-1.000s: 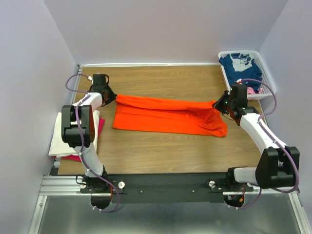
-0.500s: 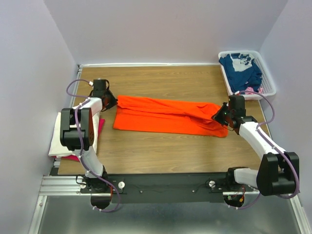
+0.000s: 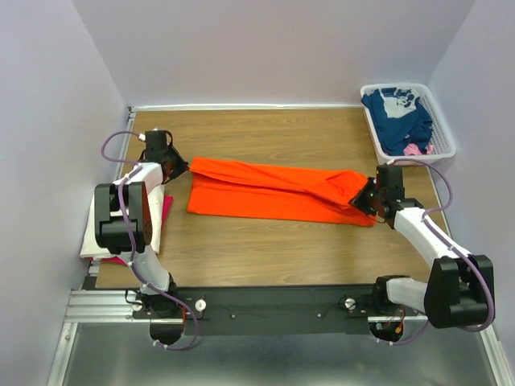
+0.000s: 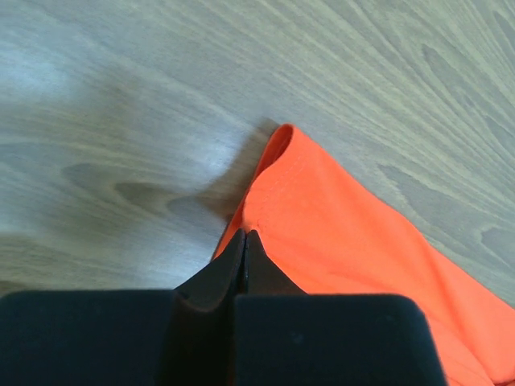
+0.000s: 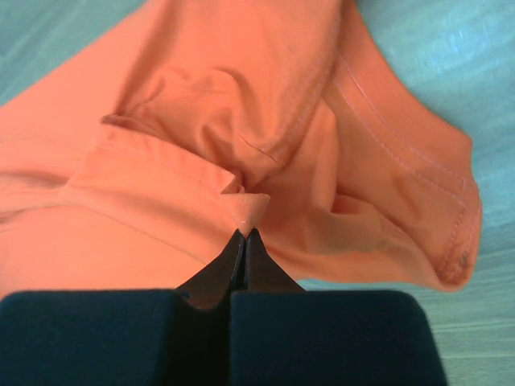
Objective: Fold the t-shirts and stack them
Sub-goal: Fold the tshirt
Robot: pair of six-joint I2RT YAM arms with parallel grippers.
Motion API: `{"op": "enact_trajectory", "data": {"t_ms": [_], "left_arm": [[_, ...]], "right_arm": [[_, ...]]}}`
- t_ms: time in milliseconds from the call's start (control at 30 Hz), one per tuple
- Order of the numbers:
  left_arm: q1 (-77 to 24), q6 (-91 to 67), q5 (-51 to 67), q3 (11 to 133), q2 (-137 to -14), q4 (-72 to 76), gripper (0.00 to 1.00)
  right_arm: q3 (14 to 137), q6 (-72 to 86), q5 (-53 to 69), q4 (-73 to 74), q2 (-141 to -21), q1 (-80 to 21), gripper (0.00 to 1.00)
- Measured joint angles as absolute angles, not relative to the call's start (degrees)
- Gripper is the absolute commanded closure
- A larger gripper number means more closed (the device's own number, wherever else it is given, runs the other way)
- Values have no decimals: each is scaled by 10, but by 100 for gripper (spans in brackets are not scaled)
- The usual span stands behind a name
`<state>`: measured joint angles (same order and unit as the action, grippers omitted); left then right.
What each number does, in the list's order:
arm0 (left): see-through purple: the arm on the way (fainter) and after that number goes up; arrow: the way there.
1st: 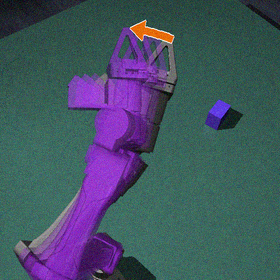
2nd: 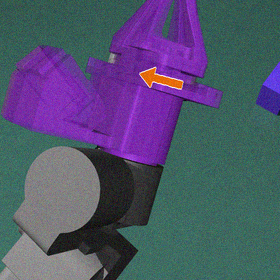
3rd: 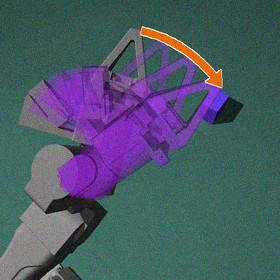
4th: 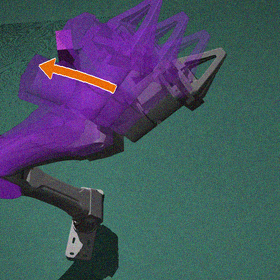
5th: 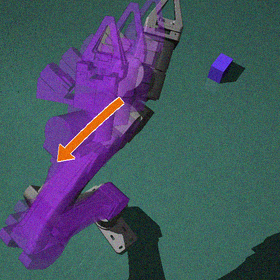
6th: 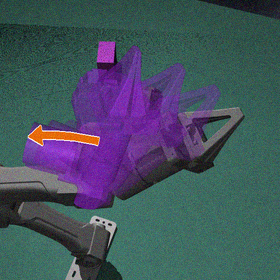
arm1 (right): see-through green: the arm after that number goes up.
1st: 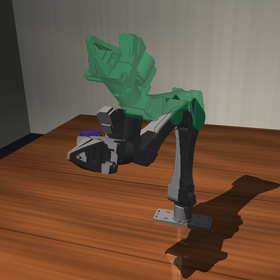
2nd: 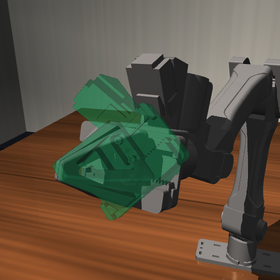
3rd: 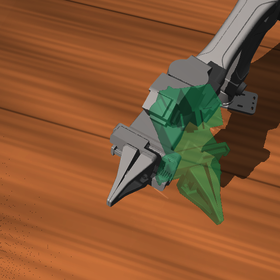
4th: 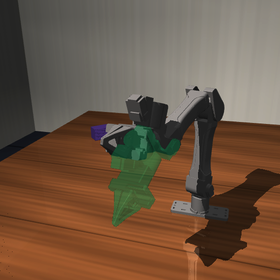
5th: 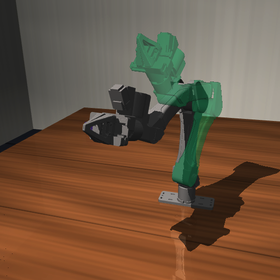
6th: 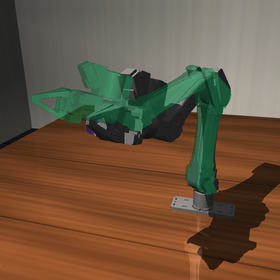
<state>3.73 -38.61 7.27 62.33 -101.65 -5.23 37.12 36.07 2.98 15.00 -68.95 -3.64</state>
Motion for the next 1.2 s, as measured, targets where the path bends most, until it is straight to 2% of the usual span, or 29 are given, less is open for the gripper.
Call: {"op": "enact_trajectory", "data": {"t_ms": [100, 167, 200, 267, 300, 333, 400, 433, 467, 667, 1033, 1200], "left_arm": [[41, -386, 77, 612, -1012, -51, 100], [41, -386, 81, 606, -1012, -49, 100], [41, -386, 85, 602, -1012, -48, 88], [41, -386, 90, 598, -1012, -47, 73], [41, -385, 94, 596, -1012, -43, 70], [41, -386, 97, 595, -1012, -41, 63], [42, -383, 103, 593, -1011, -34, 57], [42, -382, 107, 593, -1010, -32, 56], [42, -380, 111, 593, -1007, -31, 55], [39, -369, 119, 593, -979, -26, 56], [-35, -332, 129, 593, -957, -29, 56], [-67, -309, 151, 593, -957, -31, 57]], "right_arm": [[355, 364, 29, 151, -689, -36, 99], [348, 365, 30, 151, -689, -36, 93], [344, 365, 30, 151, -689, -36, 88], [336, 365, 35, 149, -682, -36, 81], [333, 364, 42, 147, -678, -36, 78], [332, 362, 48, 146, -674, -36, 71], [331, 356, 61, 144, -663, -36, 64], [331, 352, 70, 140, -657, -36, 59], [331, 350, 77, 137, -651, -36, 57], [353, 326, 98, 130, -637, -42, 55], [477, 282, 85, 68, -826, -95, 45], [503, 269, 59, 57, -882, -136, 45]]}}
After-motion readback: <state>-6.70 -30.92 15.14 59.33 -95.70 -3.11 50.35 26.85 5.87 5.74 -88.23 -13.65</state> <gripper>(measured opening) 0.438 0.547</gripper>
